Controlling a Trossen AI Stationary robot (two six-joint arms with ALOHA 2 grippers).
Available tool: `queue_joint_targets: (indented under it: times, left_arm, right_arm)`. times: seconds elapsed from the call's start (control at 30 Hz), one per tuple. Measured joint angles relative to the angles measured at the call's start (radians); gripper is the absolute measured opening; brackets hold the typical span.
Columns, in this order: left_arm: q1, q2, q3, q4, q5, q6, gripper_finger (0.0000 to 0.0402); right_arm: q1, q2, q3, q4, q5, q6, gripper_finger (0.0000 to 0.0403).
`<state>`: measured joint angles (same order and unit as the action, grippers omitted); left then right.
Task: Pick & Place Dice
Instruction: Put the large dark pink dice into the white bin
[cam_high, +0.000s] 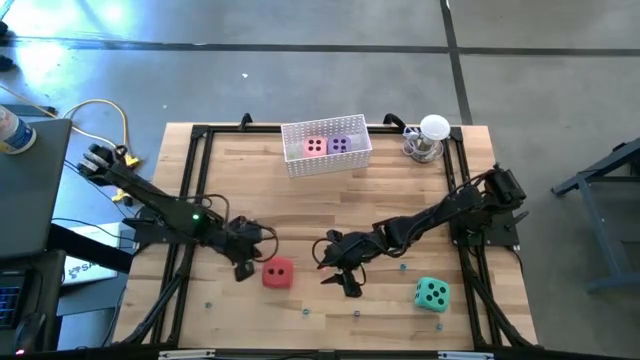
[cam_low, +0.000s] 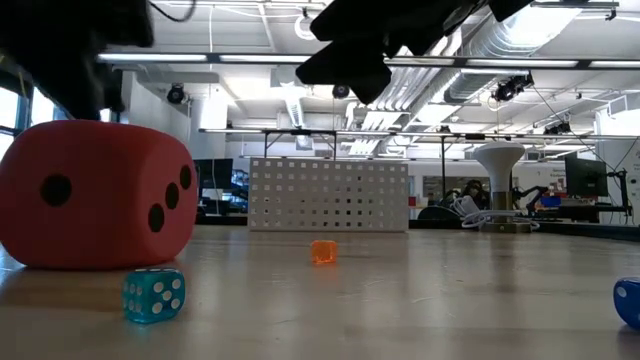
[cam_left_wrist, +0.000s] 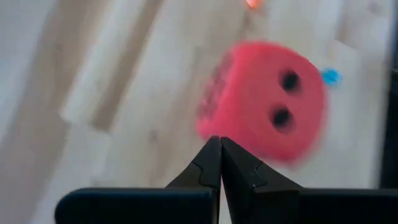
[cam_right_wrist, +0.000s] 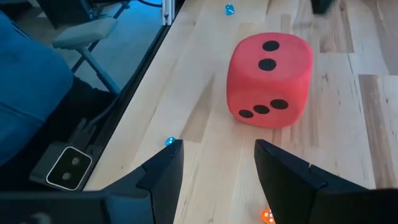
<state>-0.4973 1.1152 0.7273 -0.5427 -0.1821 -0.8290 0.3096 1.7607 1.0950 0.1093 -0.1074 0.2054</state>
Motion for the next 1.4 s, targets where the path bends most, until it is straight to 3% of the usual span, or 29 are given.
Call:
queue_joint_targets:
  times: [0.17, 0.47, 0.77, 1.0, 1.4]
  left_arm:
    - [-0.121, -0.075, -0.002, 0.001, 0.179, -0.067, 0.0001]
    - [-0.288, 0.083, -0.005, 0.297, 0.134, 0.061, 0.0001]
    - [-0.16, 0.226, -0.005, 0.305, 0.132, 0.099, 0.0001]
    - [-0.06, 0.295, -0.005, 0.309, 0.235, 0.136, 0.0001]
    - [0.052, 0.294, -0.005, 0.381, 0.113, 0.285, 0.0001]
  right_arm:
    - [-0.005, 0.0, 0.0, 0.001, 0.001, 0.0, 0.0189]
    - [-0.004, -0.001, 0.0, 0.002, 0.003, 0.0, 0.0189]
    - [-0.004, -0.001, 0.001, 0.002, 0.004, 0.0, 0.0189]
    - [-0.004, -0.001, 0.001, 0.0, 0.004, 0.0, 0.0189]
    - [-0.004, -0.002, 0.001, -0.023, 0.004, -0.002, 0.0182]
